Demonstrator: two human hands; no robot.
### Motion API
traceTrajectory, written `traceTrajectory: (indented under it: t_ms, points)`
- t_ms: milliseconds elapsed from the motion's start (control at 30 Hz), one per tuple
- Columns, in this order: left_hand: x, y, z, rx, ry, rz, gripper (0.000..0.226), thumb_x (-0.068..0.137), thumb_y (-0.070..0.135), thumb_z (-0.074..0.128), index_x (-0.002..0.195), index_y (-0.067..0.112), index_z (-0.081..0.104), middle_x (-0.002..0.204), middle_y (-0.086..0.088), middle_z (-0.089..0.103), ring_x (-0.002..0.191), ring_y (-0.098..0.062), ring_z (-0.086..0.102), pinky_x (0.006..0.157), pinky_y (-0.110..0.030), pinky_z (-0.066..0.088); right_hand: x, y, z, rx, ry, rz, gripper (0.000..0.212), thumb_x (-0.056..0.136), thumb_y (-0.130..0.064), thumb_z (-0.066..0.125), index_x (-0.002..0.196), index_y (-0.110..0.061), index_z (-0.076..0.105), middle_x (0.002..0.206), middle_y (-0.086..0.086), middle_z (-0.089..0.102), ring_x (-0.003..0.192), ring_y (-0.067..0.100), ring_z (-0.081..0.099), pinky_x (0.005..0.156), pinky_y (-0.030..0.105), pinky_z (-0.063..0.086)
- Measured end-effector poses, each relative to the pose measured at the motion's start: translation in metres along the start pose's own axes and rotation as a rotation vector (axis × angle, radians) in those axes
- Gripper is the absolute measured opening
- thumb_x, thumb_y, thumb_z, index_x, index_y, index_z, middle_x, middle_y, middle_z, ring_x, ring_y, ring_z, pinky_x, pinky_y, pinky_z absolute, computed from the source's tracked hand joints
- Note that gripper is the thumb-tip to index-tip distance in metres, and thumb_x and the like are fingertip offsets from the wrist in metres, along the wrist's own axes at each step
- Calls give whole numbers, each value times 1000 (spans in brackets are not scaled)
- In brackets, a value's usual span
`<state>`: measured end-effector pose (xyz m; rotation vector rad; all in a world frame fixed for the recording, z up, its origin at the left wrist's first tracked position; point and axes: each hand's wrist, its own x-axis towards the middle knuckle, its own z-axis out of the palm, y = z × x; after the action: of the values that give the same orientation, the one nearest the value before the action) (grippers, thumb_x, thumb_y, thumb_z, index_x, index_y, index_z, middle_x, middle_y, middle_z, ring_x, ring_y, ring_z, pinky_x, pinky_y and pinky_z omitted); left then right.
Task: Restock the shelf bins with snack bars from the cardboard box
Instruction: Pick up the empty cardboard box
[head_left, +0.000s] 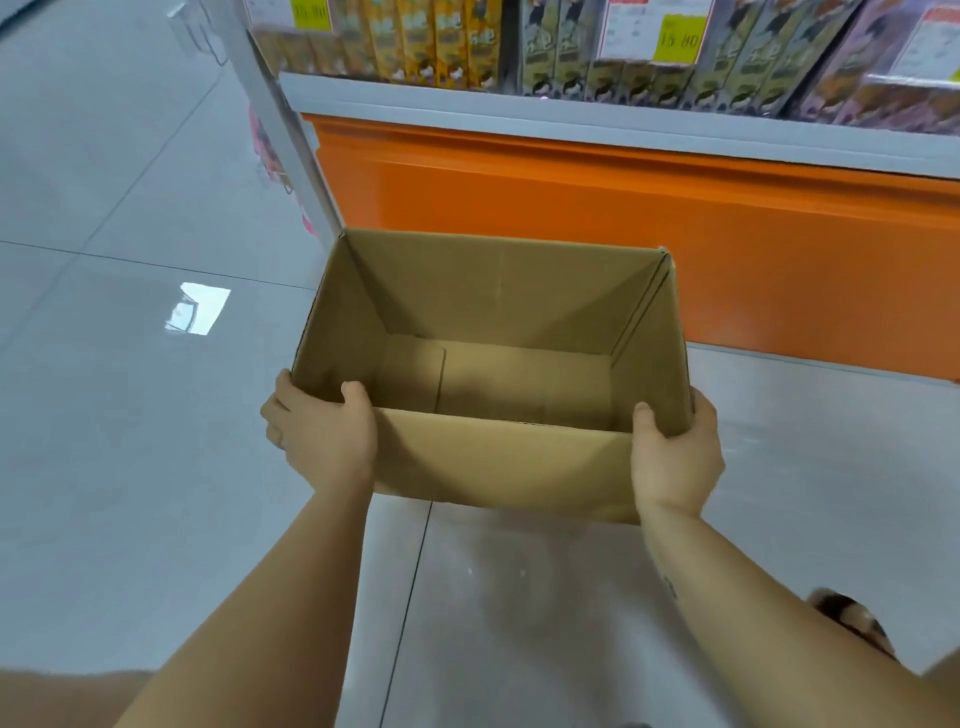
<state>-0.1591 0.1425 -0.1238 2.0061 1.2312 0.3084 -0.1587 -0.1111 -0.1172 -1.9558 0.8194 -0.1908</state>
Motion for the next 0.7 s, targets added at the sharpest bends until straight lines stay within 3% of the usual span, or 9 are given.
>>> traceTrajectory:
  t_ms: [200,367,500,700]
  points:
    - [5,16,-5,-105,26,39,60,85,29,55,141,19,35,138,-7,39,120,-26,48,95,-40,43,-2,-36,2,-42,-11,-20,55,87,-29,64,138,-20,46,116,3,65,109,23,58,88,23,37]
    - [8,50,-40,-42,4,-28,55,85,31,55,138,22,39,137,-7,36,115,-26,51,98,-39,42,-4,-88,-11,-173,-83,9,53,88,-33,63,137,-22,47,119,4,64,114,28,56,94,32,40]
    - [11,78,-100,30,-33,-128,54,85,33,56,136,25,41,137,-7,35,115,-29,51,95,-41,43,-23,-157,-27,-284,-176,18,46,89,-31,61,132,-21,51,114,7,65,109,32,55,83,31,38]
    - [30,132,-233,32,12,-240,49,83,32,56,130,23,46,132,-6,35,109,-29,53,82,-35,38,-77,-289,-38,-389,-346,-35,50,89,-32,61,134,-17,48,120,11,62,113,35,53,86,35,40]
